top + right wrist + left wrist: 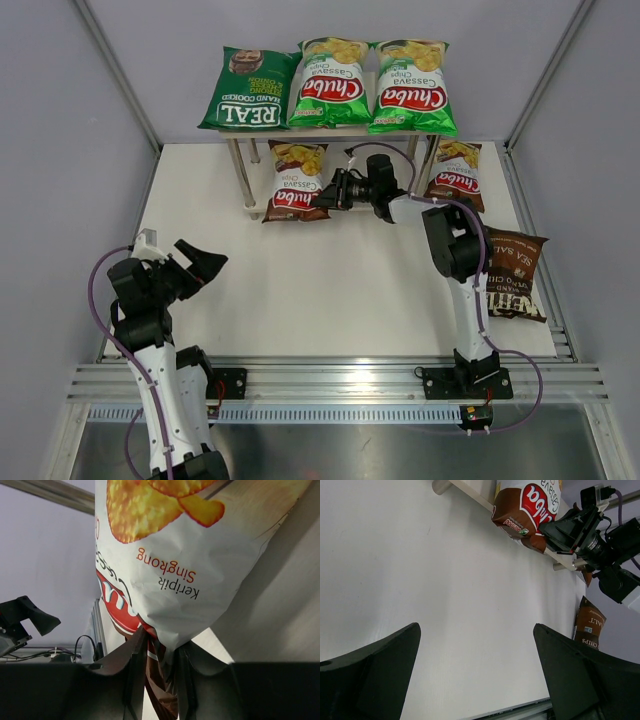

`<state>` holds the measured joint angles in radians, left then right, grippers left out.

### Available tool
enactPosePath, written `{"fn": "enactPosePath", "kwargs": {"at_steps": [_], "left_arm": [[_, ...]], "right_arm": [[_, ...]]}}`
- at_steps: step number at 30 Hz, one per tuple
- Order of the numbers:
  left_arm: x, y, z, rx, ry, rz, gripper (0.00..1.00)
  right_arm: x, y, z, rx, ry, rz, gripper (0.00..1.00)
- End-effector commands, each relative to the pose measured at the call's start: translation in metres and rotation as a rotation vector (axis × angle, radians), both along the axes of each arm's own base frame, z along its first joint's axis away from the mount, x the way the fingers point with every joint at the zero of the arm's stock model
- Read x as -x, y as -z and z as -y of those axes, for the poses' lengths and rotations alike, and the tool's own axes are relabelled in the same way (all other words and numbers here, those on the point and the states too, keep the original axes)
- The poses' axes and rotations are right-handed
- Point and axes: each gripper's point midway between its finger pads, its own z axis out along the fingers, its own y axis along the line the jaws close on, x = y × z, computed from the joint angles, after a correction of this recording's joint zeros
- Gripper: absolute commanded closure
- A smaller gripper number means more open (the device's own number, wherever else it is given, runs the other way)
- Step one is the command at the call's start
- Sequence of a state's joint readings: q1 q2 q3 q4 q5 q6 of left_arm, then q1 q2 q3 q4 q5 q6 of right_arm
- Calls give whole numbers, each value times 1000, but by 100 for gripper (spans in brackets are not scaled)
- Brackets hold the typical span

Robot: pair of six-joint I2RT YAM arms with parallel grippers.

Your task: Place and organize the chips bags onto the shelf

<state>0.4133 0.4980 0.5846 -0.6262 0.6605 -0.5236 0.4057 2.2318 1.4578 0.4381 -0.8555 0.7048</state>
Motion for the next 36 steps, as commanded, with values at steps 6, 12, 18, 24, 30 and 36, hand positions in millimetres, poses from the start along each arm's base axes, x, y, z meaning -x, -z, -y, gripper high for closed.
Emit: {"fn": "enactPosePath", "kwargs": {"at_steps": [6, 12, 18, 24, 30, 36], "left_arm": [[-1, -12, 6, -20, 46, 72, 1], [-2, -12, 6, -16, 48, 76, 1], [-2, -12, 7, -14, 53, 77, 1], [-1, -10, 9, -15, 63, 74, 1], [-2, -10, 11, -13, 72, 76, 1], [-2, -11, 12, -13, 78, 78, 1]], "right_arm": [[-24, 3, -9, 52, 4, -14, 68], [-30, 0, -22, 53, -21, -6, 68], [-32, 3, -44, 66, -45, 6, 68], [-32, 4, -58, 83, -80, 15, 61], [-41, -12, -68, 71, -103, 58, 61], [-39, -15, -72, 102, -130, 67, 57]]}}
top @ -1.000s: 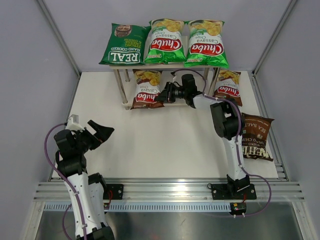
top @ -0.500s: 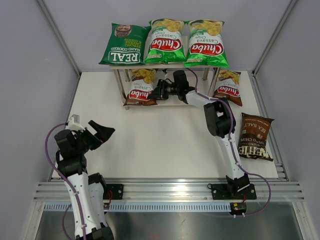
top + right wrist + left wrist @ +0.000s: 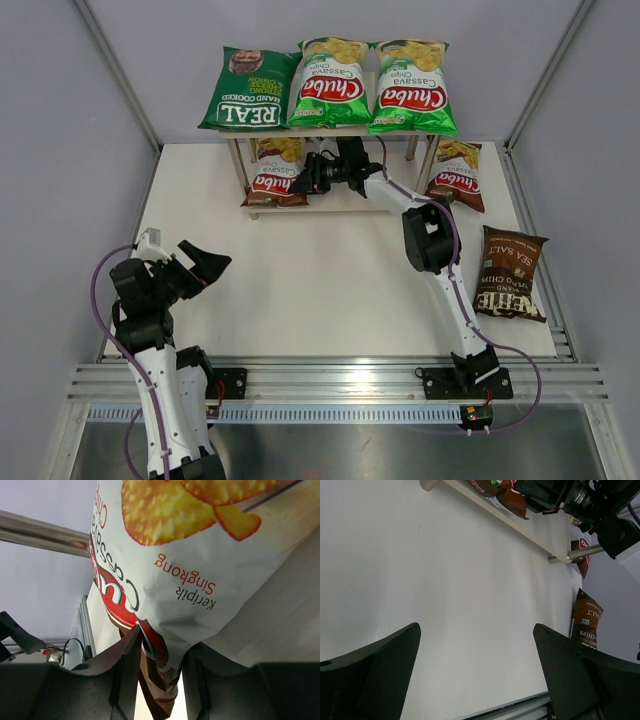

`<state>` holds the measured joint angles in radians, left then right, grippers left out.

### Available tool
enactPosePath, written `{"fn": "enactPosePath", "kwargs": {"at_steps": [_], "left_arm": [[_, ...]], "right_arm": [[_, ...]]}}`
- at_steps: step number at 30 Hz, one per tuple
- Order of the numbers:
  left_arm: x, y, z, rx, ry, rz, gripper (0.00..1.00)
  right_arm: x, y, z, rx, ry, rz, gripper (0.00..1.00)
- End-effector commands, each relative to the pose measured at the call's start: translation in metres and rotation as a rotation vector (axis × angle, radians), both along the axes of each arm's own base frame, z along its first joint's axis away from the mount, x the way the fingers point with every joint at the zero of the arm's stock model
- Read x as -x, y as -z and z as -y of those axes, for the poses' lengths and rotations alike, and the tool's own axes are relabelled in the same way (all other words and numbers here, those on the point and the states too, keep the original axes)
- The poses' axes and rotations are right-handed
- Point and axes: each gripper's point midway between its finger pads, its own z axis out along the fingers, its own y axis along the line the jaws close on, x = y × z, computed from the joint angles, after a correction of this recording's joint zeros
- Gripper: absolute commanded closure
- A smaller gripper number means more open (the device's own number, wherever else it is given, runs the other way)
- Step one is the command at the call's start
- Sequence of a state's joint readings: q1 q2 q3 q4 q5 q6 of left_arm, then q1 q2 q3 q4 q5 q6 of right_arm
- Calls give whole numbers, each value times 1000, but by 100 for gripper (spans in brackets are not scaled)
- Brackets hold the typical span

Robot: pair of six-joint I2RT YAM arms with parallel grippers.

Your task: Place and organize the chips bags onto the shelf

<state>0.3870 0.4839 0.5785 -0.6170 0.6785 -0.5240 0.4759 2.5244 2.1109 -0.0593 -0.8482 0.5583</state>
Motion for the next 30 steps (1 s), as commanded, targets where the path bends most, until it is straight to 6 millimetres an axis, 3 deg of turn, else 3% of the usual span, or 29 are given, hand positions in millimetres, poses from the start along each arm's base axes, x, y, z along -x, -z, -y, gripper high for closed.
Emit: {"fn": "enactPosePath", "kwargs": {"at_steps": [1, 8, 12, 13, 14, 15, 17, 18, 19, 20, 21, 24, 25, 26, 27, 30], "left_arm": [[-4, -8, 3, -16, 36, 59, 1], [-5, -8, 2, -20, 31, 55, 1], [-6, -8, 2, -21, 32, 51, 1], [-5, -8, 2, -21, 35, 52, 1], [-5, -8, 2, -21, 34, 52, 1], [-6, -8, 2, -20, 35, 51, 1], [-5, -8, 3, -19, 38, 52, 1], [-5, -9, 4, -19, 40, 55, 1], [-5, -9, 4, -18, 40, 56, 1], [-4, -10, 4, -17, 44, 57, 1], [-4, -10, 4, -18, 41, 56, 1], [-4, -10, 5, -18, 45, 60, 1], [-4, -10, 5, -17, 48, 60, 1], [-3, -11, 6, -17, 51, 61, 1], [-3, -11, 6, -17, 52, 61, 1], [-2, -12, 7, -22, 54, 66, 1]], "right_arm": [[3, -13, -12, 3, -30, 55, 57], [4, -10, -22, 11, 6, 48, 55], [4, -4, -20, 24, 33, 29, 42], [3, -11, -18, 28, 45, 41, 38], [4, -13, -15, 32, 52, 47, 29], [7, -5, -11, 49, 55, 38, 27], [7, -19, -4, 48, 80, 60, 22], [11, -10, 2, 62, 89, 44, 21], [11, -23, 6, 54, 104, 64, 18], [16, -14, 11, 69, 112, 42, 15], [18, -25, 14, 67, 125, 54, 1], [20, -25, 25, 74, 161, 61, 0], [22, -34, 28, 68, 171, 70, 1], [27, -28, 31, 73, 175, 56, 0], [31, -36, 33, 63, 180, 58, 1], [44, -37, 39, 66, 191, 20, 1]]}}
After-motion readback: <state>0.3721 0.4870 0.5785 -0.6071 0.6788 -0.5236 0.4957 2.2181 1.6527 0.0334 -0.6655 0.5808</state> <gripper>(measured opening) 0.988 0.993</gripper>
